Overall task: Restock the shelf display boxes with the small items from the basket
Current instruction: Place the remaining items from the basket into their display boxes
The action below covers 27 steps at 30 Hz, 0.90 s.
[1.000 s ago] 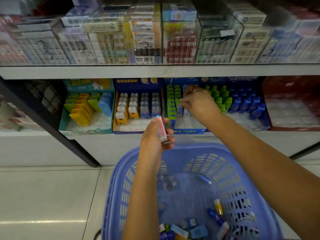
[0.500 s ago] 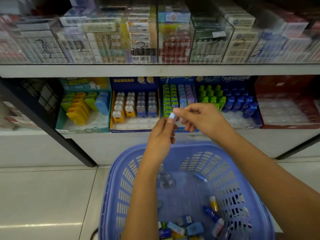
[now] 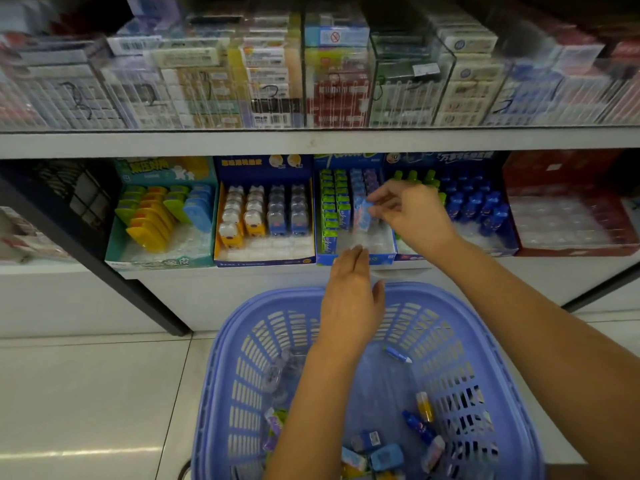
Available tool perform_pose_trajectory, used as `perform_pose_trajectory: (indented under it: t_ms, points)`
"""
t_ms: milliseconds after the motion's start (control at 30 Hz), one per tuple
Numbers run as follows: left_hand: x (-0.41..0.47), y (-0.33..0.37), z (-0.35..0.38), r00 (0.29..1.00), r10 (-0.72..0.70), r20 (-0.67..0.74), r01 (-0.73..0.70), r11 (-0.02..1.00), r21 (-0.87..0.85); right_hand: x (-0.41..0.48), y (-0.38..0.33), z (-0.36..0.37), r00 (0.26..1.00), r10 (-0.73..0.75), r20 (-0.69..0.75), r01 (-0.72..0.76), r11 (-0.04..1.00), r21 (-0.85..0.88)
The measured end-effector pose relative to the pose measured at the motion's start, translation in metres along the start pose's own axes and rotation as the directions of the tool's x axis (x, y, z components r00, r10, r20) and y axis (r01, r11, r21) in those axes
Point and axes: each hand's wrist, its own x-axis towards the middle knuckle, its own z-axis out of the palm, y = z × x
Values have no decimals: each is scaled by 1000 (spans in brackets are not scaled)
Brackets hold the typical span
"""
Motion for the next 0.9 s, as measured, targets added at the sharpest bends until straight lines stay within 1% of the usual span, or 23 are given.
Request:
perform_pose_trajectory:
  t_ms: [67, 200, 233, 300, 367, 433, 500, 533, 567, 600, 633, 667, 700, 733, 767, 800, 833, 867, 900]
  points:
    - [1, -2, 1, 1000, 17, -20, -17, 1000, 2, 0, 8, 9, 1000, -28, 6, 28, 1000, 13]
    - [3, -7, 2, 999, 28, -28, -28, 1000, -6, -2, 21, 18, 999, -24, 41, 24, 1000, -4]
    - [4, -7, 3, 999, 36, -26, -36, 999, -1, -2, 21, 18, 998, -44, 46, 45, 998, -38]
    - [5, -10, 3, 999, 50, -20, -50, 999, 14, 1, 17, 15, 989, -133, 61, 141, 979, -145]
    - [6, -10, 2, 998, 56, -11, -56, 998, 17, 5, 9, 11, 977, -182, 109, 203, 950, -236]
    - [2, -10, 1, 997, 71, -19, -72, 997, -34, 6, 0, 6, 971, -156, 182, 207, 927, -313]
    - [-4, -11, 0, 989, 96, -110, -113, 981, -157, -3, -6, 1, 975, -106, 195, 173, 915, -365]
    - [-7, -13, 1, 982, 90, -166, -125, 968, -218, -13, -9, -1, 981, -74, 177, 134, 923, -360]
    - [-10, -16, 4, 979, 69, -190, -118, 958, -260, -28, -10, -2, 985, -30, 172, 86, 939, -333]
    - [-13, -21, 9, 985, 39, -166, -85, 957, -276, -46, -8, 0, 976, 40, 215, 30, 949, -314]
    - [-15, -26, 16, 996, 5, -88, -28, 967, -254, -66, -3, 6, 942, 128, 311, -16, 941, -339]
    - [-18, -32, 27, 998, -41, 44, 48, 982, -180, -86, 6, 17, 868, 239, 435, -42, 909, -415]
    - [-22, -40, 39, 973, -101, 206, 116, 991, -63, -105, 18, 30, 760, 355, 545, -51, 868, -494]
    - [-30, -49, 55, 912, -177, 371, 166, 984, 62, -123, 33, 45, 627, 471, 620, -71, 828, -557]
    - [-41, -59, 70, 821, -251, 513, 194, 967, 162, -139, 50, 60, 499, 567, 655, -110, 791, -601]
    - [-54, -69, 85, 721, -309, 620, 208, 950, 232, -153, 68, 75, 388, 651, 652, -180, 747, -640]
    - [-67, -78, 96, 633, -347, 692, 216, 938, 273, -167, 86, 88, 292, 716, 634, -235, 697, -678]
    - [-78, -85, 105, 575, -366, 732, 207, 930, 302, -181, 101, 100, 244, 753, 611, -250, 657, -711]
    - [-86, -90, 112, 544, -371, 752, 177, 928, 329, -193, 114, 109, 238, 773, 588, -250, 633, -732]
